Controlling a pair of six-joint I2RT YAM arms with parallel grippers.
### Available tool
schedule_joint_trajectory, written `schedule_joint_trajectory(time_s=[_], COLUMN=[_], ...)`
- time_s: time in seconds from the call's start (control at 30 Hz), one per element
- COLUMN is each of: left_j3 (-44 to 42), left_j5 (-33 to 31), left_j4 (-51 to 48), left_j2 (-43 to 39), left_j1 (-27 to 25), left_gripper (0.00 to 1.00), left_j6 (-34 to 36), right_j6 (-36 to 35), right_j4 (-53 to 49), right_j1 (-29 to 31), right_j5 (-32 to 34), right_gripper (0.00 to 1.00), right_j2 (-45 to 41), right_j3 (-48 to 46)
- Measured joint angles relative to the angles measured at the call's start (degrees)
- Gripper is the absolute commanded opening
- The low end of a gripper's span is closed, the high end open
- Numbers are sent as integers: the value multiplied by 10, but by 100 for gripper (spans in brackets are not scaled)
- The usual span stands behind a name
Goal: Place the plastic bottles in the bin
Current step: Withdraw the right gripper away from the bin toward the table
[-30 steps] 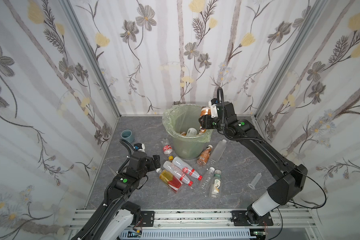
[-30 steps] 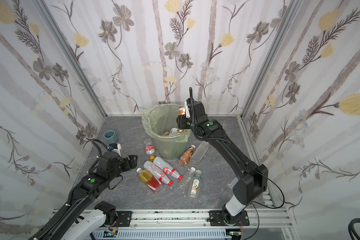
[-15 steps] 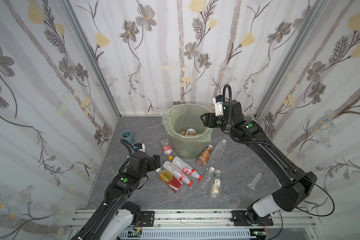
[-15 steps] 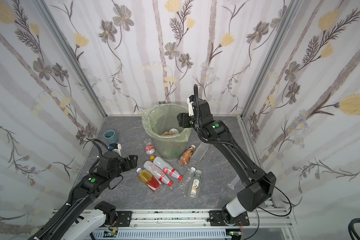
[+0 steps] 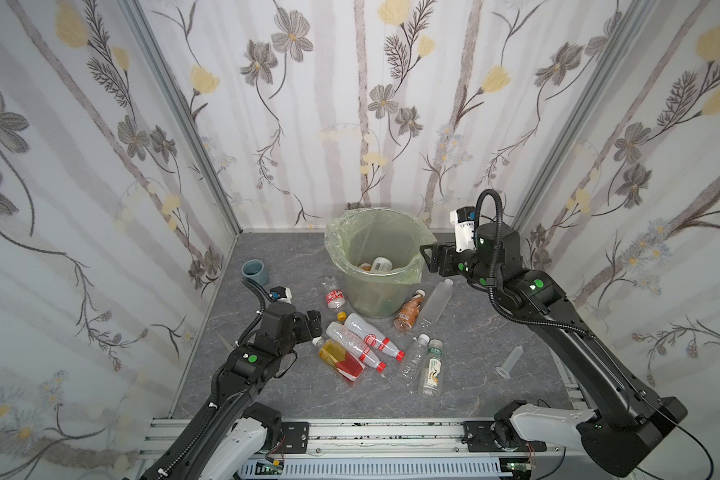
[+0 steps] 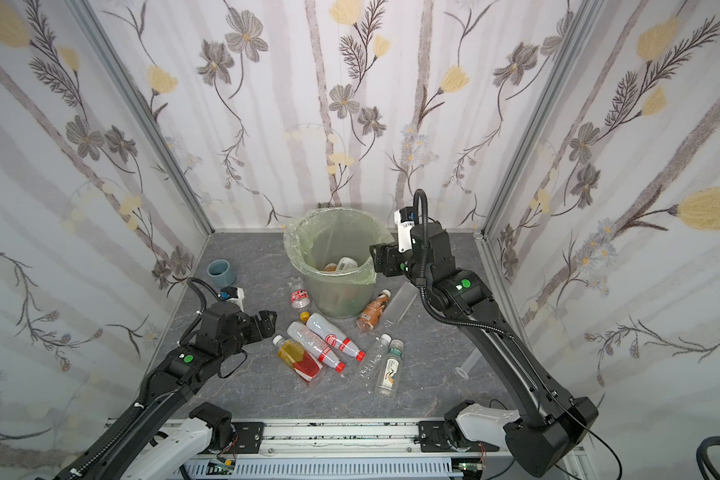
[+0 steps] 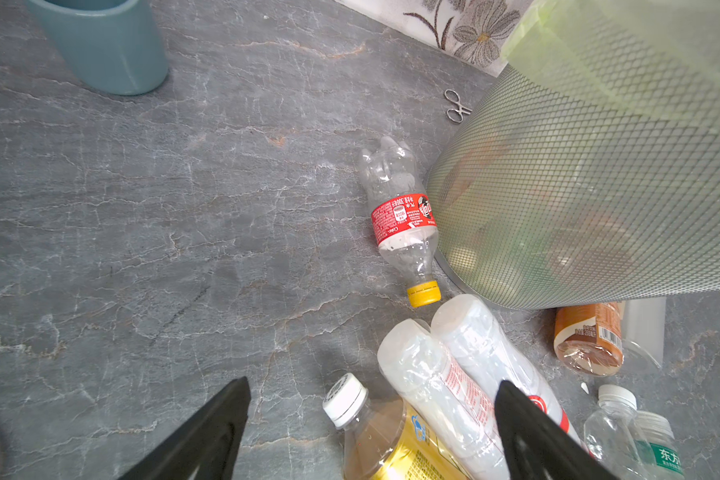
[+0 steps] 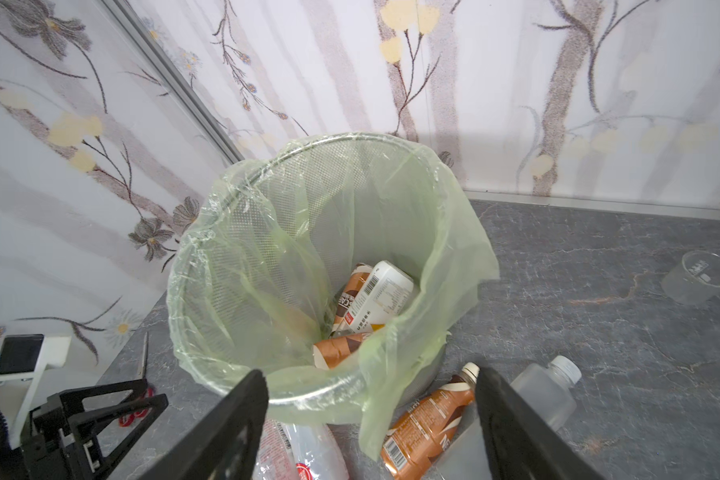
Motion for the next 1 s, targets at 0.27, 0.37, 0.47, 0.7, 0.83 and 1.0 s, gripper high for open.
schedule_joint_trajectory(time_s=[0.27, 0.37, 0.47, 0.7, 0.83, 1.0], left_j3=[-7, -13, -21, -42, -58, -75], left_j5=[25, 26, 34, 55, 55, 56], left_j4=[0, 0, 0, 0, -1, -6], left_j2=[24, 24, 18, -19, -35, -33], left_j1=[-6, -8, -9, -29, -36, -52], left_gripper=[93, 92, 92, 92, 92, 91], left_j6=[-34, -54, -75, -136, -165, -193], right_j6=[16, 28, 31, 31, 30, 28], right_j4=[12, 23, 26, 31, 31, 30], right_j1=[-93, -124, -135, -143, -144, -146], right_j5=[-2, -17, -31, -33, -37, -44], right_gripper=[83, 83, 83, 84, 84, 84], right_j2=[-129, -162, -172, -172, -164, -161], right_j3=[-184, -240, -271, -296, -307, -331])
